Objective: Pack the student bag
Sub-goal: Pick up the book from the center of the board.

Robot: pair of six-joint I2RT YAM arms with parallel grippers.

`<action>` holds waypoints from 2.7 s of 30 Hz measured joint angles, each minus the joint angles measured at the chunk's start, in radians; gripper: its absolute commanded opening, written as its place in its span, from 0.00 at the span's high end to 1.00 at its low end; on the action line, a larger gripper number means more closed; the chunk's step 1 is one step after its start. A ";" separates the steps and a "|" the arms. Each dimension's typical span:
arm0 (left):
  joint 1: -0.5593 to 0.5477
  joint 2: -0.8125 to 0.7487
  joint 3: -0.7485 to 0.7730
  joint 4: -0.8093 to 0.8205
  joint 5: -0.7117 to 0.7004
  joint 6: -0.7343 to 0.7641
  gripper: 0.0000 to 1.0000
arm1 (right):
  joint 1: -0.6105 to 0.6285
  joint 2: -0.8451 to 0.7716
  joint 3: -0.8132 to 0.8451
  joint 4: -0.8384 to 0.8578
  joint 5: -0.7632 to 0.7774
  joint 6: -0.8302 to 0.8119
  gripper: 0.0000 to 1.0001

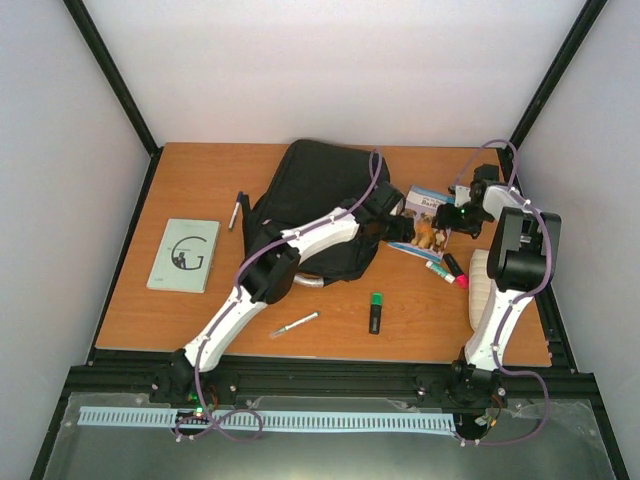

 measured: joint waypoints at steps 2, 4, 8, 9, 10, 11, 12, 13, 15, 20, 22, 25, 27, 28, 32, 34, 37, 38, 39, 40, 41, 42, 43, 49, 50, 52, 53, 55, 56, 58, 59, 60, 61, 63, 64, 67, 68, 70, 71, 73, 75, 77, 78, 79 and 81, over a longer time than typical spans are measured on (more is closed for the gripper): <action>-0.002 -0.023 -0.037 0.004 0.019 -0.012 0.21 | 0.002 0.002 0.002 0.000 0.003 -0.002 0.36; -0.004 -0.045 -0.073 0.009 0.036 -0.021 0.21 | 0.004 0.002 0.002 0.000 0.006 -0.005 0.36; -0.006 -0.098 -0.162 0.027 0.063 -0.045 0.21 | 0.005 0.003 0.002 0.000 0.009 -0.011 0.37; -0.007 -0.119 -0.195 0.038 0.064 -0.050 0.21 | 0.005 0.003 0.002 0.000 0.010 -0.014 0.38; -0.008 -0.137 -0.225 0.045 0.061 -0.053 0.21 | 0.005 0.003 0.002 0.000 0.010 -0.017 0.38; -0.008 -0.158 -0.253 0.050 0.051 -0.055 0.21 | 0.005 0.003 0.001 0.000 0.012 -0.020 0.38; -0.008 -0.180 -0.280 0.053 0.039 -0.056 0.21 | 0.005 0.003 0.000 0.001 0.013 -0.023 0.38; -0.008 -0.198 -0.297 0.053 0.021 -0.055 0.21 | 0.005 0.001 -0.002 0.003 0.015 -0.027 0.38; -0.008 -0.215 -0.303 0.055 -0.004 -0.050 0.19 | 0.006 -0.006 -0.010 0.010 0.021 -0.030 0.38; -0.005 -0.198 -0.223 0.040 -0.032 -0.023 0.16 | 0.012 -0.044 -0.040 0.006 0.045 -0.031 0.38; -0.005 -0.172 -0.161 0.032 -0.047 -0.013 0.14 | 0.014 -0.074 -0.054 0.002 0.060 -0.031 0.37; -0.005 -0.120 -0.066 0.005 -0.073 0.000 0.11 | 0.014 -0.113 -0.070 0.006 0.087 -0.030 0.34; -0.005 -0.074 0.000 -0.016 -0.094 0.011 0.10 | 0.014 -0.122 -0.071 0.011 0.103 -0.029 0.33; -0.005 -0.054 0.023 -0.023 -0.103 0.014 0.10 | 0.014 -0.122 -0.071 0.014 0.107 -0.028 0.33; -0.002 0.005 0.063 -0.049 -0.114 0.016 0.10 | 0.014 -0.090 -0.072 0.013 0.119 -0.027 0.38; 0.000 0.025 0.071 -0.048 -0.109 0.013 0.10 | 0.014 -0.067 -0.072 0.012 0.122 -0.026 0.44; 0.000 0.034 0.080 -0.053 -0.087 0.001 0.13 | 0.014 -0.046 -0.064 0.014 0.127 -0.030 0.61; 0.001 0.037 0.088 -0.059 -0.075 -0.007 0.14 | 0.015 -0.042 -0.061 0.015 0.128 -0.034 0.64; 0.003 0.043 0.098 -0.067 -0.060 -0.016 0.14 | 0.016 -0.035 -0.060 0.014 0.131 -0.031 0.67; 0.005 0.049 0.109 -0.071 -0.044 -0.023 0.14 | 0.019 -0.033 -0.056 0.016 0.138 -0.035 0.70; 0.006 0.056 0.121 -0.074 -0.027 -0.032 0.15 | 0.023 -0.031 -0.053 0.016 0.150 -0.038 0.71; 0.006 0.061 0.130 -0.075 -0.011 -0.041 0.15 | 0.027 -0.029 -0.051 0.016 0.161 -0.041 0.72; 0.007 0.064 0.135 -0.075 0.008 -0.050 0.15 | 0.030 -0.025 -0.048 0.017 0.168 -0.041 0.72; 0.016 0.064 0.126 -0.060 0.118 -0.108 0.16 | 0.034 -0.002 -0.016 0.009 0.173 -0.050 0.72; 0.018 0.064 0.123 -0.054 0.130 -0.116 0.18 | 0.034 0.000 -0.014 0.010 0.173 -0.050 0.72; 0.027 0.064 0.115 -0.036 0.163 -0.146 0.21 | 0.034 0.003 -0.011 0.011 0.175 -0.053 0.72; 0.031 0.064 0.110 -0.025 0.180 -0.160 0.24 | 0.034 0.003 -0.010 0.013 0.175 -0.054 0.72; 0.035 0.064 0.096 0.003 0.206 -0.190 0.28 | 0.034 0.003 -0.010 0.015 0.175 -0.057 0.72; 0.035 0.063 0.086 0.021 0.215 -0.206 0.32 | 0.034 0.003 -0.010 0.016 0.175 -0.057 0.72; 0.036 0.056 0.056 0.062 0.234 -0.233 0.40 | 0.034 0.004 -0.010 0.018 0.175 -0.057 0.72; 0.036 0.049 0.031 0.098 0.247 -0.250 0.44 | 0.034 0.004 -0.010 0.018 0.175 -0.057 0.72; 0.035 0.042 0.006 0.128 0.259 -0.273 0.47 | 0.034 0.004 -0.010 0.019 0.175 -0.057 0.72; 0.034 0.036 -0.021 0.159 0.270 -0.289 0.51 | 0.034 0.004 -0.010 0.019 0.175 -0.057 0.72; 0.031 0.034 -0.046 0.197 0.284 -0.321 0.59 | 0.034 0.004 -0.010 0.020 0.174 -0.057 0.72; 0.030 0.034 -0.050 0.210 0.289 -0.332 0.63 | 0.034 0.004 -0.010 0.021 0.173 -0.057 0.72; 0.028 0.034 -0.055 0.232 0.295 -0.365 0.73 | 0.034 0.004 -0.010 0.021 0.172 -0.057 0.72; 0.028 0.034 -0.055 0.238 0.296 -0.375 0.79 | 0.034 0.004 -0.011 0.021 0.172 -0.057 0.72; 0.028 0.034 -0.055 0.244 0.296 -0.388 0.87 | 0.034 0.003 -0.011 0.023 0.172 -0.057 0.71; 0.028 0.034 -0.055 0.245 0.295 -0.387 0.90 | 0.034 0.003 -0.012 0.024 0.171 -0.057 0.71; 0.028 0.033 -0.058 0.246 0.293 -0.388 0.97 | 0.034 0.001 -0.016 0.026 0.171 -0.057 0.71; 0.028 0.025 -0.071 0.246 0.286 -0.384 0.99 | 0.034 -0.003 -0.019 0.030 0.168 -0.057 0.72; 0.028 0.010 -0.089 0.245 0.279 -0.377 0.99 | 0.034 -0.011 -0.030 0.037 0.158 -0.055 0.69; 0.028 -0.002 -0.102 0.243 0.276 -0.370 0.99 | 0.032 -0.021 -0.045 0.045 0.147 -0.052 0.68; 0.028 -0.018 -0.116 0.236 0.276 -0.361 0.99 | 0.029 -0.033 -0.059 0.048 0.138 -0.046 0.67; 0.026 -0.057 -0.138 0.216 0.275 -0.330 0.99 | 0.019 -0.072 -0.094 0.048 0.113 -0.035 0.62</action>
